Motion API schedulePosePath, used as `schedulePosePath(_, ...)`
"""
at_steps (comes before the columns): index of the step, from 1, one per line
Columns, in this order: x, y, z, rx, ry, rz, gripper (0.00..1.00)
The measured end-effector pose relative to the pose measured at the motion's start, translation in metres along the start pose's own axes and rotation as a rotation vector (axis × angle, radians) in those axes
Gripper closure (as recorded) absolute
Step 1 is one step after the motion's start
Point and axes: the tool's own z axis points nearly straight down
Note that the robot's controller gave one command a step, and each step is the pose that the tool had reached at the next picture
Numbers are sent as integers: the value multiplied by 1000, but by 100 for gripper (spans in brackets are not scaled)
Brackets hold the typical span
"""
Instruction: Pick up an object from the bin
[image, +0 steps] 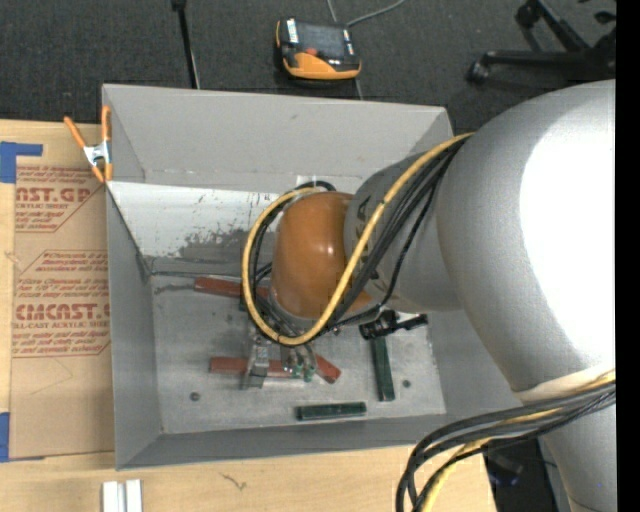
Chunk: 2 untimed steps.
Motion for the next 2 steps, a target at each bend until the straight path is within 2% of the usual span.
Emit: schedulePosePath(2,0,0,-18,0,0,0,100)
